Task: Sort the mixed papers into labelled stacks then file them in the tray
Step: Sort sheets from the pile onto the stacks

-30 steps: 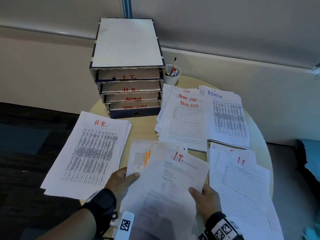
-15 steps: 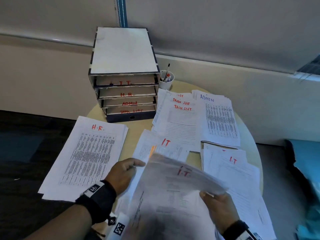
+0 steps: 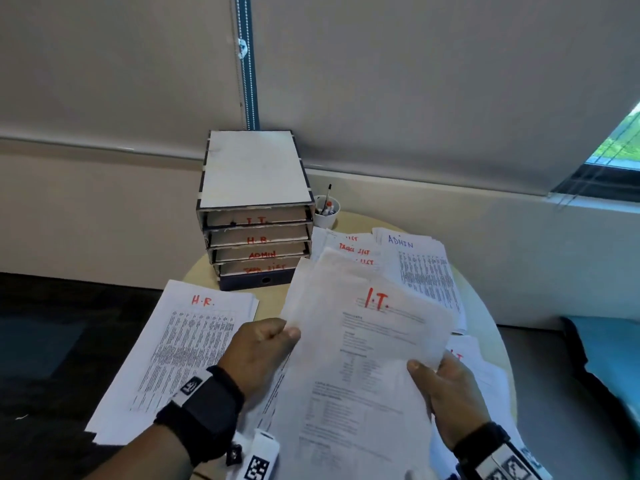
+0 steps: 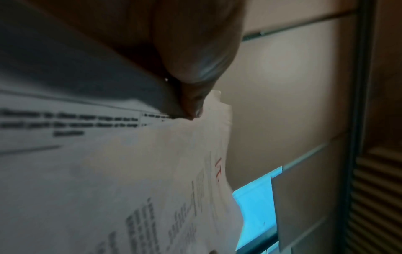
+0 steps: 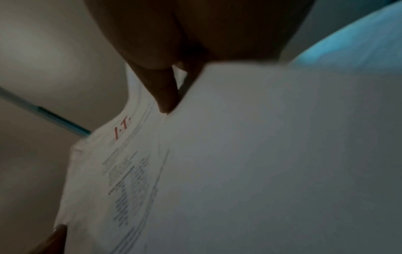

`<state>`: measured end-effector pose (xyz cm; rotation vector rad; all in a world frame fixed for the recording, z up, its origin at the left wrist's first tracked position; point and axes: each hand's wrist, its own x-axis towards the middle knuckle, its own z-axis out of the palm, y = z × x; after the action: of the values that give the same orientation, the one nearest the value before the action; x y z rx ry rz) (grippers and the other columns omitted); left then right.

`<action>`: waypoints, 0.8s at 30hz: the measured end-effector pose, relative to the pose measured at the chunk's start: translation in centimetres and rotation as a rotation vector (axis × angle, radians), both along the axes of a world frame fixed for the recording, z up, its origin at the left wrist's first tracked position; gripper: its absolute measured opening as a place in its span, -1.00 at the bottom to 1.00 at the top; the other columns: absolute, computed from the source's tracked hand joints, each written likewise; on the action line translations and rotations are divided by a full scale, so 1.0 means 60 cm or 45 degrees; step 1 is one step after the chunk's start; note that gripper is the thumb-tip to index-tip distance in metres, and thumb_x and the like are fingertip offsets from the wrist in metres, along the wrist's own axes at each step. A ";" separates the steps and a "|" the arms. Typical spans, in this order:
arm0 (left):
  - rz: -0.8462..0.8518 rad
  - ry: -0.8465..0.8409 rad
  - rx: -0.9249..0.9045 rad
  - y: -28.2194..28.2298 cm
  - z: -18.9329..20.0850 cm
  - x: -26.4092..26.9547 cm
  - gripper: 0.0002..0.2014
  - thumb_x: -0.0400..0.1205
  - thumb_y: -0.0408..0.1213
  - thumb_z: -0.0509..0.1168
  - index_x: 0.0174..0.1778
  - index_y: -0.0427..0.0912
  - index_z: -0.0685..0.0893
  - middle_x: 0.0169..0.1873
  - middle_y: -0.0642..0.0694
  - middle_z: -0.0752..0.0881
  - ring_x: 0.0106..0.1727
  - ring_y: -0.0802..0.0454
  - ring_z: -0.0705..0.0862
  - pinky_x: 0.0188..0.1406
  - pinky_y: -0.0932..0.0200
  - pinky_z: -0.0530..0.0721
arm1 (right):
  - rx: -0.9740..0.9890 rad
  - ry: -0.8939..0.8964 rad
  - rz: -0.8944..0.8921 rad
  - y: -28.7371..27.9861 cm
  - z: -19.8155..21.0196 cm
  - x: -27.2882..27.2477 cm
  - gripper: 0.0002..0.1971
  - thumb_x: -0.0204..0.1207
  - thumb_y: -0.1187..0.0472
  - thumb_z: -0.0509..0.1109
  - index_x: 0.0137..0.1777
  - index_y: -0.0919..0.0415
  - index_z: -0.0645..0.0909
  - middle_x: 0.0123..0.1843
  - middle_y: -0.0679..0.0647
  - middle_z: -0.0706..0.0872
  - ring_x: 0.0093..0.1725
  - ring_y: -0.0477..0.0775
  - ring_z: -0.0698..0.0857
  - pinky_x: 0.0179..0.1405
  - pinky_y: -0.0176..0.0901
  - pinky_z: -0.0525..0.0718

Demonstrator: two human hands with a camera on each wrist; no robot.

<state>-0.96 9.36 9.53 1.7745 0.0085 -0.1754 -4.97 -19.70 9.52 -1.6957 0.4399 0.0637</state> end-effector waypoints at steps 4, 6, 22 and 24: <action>0.187 0.002 -0.232 -0.001 0.048 -0.010 -0.69 0.54 -0.25 0.51 -0.20 -0.51 0.71 -0.34 -0.22 0.78 -0.34 -0.02 0.65 -0.36 0.13 0.65 | -0.140 -0.185 -0.089 -0.003 0.049 -0.007 -0.87 0.55 0.33 0.48 -0.17 0.15 0.82 -0.20 0.05 0.88 -0.15 0.20 0.85 -0.15 0.17 0.84; 0.203 0.040 -0.316 0.000 0.072 -0.006 -0.83 0.53 -0.43 0.49 -0.12 -0.51 0.74 -0.21 -0.36 0.83 -0.27 -0.09 0.76 -0.30 0.15 0.75 | -0.152 -0.223 -0.136 -0.005 0.069 -0.004 -0.89 0.51 0.31 0.54 -0.24 0.17 0.83 -0.22 0.06 0.87 -0.10 0.29 0.83 -0.05 0.29 0.82; 0.389 -0.551 -0.312 0.010 0.192 0.038 -0.47 0.56 -0.62 0.38 0.22 0.13 0.55 0.11 0.08 0.74 0.09 0.21 0.75 -0.03 0.27 0.71 | -0.179 -0.528 -0.191 -0.012 0.159 0.032 -0.57 0.28 0.58 0.63 -0.26 -0.05 0.75 -0.17 -0.05 0.88 -0.22 -0.34 0.75 -0.02 -0.56 0.60; 0.402 -0.566 -0.175 0.010 0.194 0.036 -0.61 0.58 -0.59 0.37 -0.03 0.09 0.66 -0.07 0.18 0.76 0.00 0.32 0.70 -0.04 0.43 0.62 | -0.118 -0.560 -0.190 -0.011 0.153 0.033 -0.54 0.30 0.59 0.61 -0.25 -0.09 0.74 -0.29 -0.27 0.83 -0.26 -0.45 0.73 -0.13 -0.70 0.58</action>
<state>1.20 9.95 21.16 1.6179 -0.0423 0.4369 -3.01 -20.38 18.68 -1.7022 0.2387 -0.4375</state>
